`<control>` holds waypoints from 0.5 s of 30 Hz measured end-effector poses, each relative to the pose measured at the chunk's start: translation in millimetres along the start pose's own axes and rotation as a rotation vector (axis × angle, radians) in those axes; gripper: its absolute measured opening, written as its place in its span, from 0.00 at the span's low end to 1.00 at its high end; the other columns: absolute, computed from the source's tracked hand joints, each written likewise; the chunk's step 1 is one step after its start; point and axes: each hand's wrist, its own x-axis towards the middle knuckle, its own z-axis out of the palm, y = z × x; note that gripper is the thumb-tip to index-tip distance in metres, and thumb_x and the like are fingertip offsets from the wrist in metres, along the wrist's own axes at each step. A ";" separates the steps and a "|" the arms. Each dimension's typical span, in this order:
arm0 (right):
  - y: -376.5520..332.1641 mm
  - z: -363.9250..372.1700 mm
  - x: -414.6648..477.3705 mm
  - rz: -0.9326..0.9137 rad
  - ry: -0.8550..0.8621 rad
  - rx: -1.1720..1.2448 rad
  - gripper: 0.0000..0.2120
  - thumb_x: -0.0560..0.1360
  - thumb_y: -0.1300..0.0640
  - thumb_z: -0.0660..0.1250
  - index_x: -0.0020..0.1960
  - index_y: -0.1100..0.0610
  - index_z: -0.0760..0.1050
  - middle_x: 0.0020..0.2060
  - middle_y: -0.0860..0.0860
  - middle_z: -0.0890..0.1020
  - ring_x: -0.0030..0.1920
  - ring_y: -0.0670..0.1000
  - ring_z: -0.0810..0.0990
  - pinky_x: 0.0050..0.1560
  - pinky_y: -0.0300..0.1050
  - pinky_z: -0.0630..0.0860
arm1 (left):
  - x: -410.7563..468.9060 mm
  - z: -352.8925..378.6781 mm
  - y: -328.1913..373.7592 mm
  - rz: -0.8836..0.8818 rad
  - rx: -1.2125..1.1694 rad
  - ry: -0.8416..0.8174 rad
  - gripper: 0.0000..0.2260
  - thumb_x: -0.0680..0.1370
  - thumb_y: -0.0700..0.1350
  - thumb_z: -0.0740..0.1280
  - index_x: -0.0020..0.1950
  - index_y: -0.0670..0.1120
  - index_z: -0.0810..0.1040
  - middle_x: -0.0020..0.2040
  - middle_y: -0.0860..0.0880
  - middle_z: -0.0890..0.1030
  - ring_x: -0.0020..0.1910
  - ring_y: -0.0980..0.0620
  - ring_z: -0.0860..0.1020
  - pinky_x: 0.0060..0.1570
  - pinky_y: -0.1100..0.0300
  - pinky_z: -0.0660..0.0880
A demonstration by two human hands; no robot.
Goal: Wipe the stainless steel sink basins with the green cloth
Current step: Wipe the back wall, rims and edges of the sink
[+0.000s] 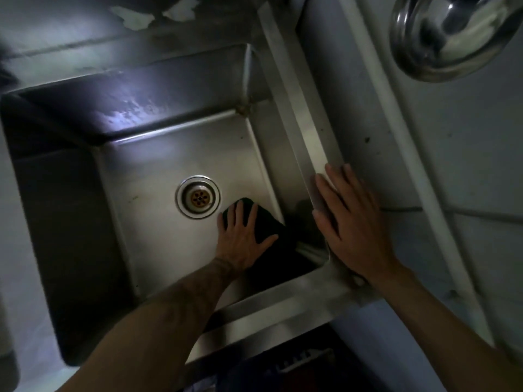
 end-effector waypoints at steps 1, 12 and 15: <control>0.6 0.5 -0.1 -0.001 0.002 0.004 0.29 0.86 0.45 0.56 0.84 0.54 0.60 0.84 0.50 0.57 0.85 0.55 0.51 0.81 0.60 0.58 | 2.3 4.8 -2.7 0.031 0.026 0.010 0.46 0.78 0.77 0.53 0.88 0.49 0.50 0.87 0.39 0.50 0.86 0.37 0.50 0.83 0.35 0.45; -0.8 1.2 0.4 0.108 -0.016 0.007 0.32 0.86 0.45 0.56 0.85 0.56 0.52 0.85 0.52 0.51 0.85 0.54 0.48 0.83 0.57 0.51 | 7.9 16.5 32.5 0.001 -0.564 -0.149 0.26 0.84 0.58 0.67 0.75 0.42 0.70 0.69 0.40 0.76 0.65 0.39 0.78 0.65 0.44 0.77; -4.5 -0.3 0.8 0.138 -0.026 0.001 0.33 0.86 0.45 0.57 0.85 0.56 0.52 0.85 0.53 0.51 0.85 0.54 0.49 0.81 0.63 0.57 | 6.9 -6.0 65.8 -0.324 -0.977 -0.197 0.24 0.85 0.54 0.67 0.74 0.40 0.70 0.69 0.39 0.79 0.67 0.40 0.79 0.69 0.45 0.76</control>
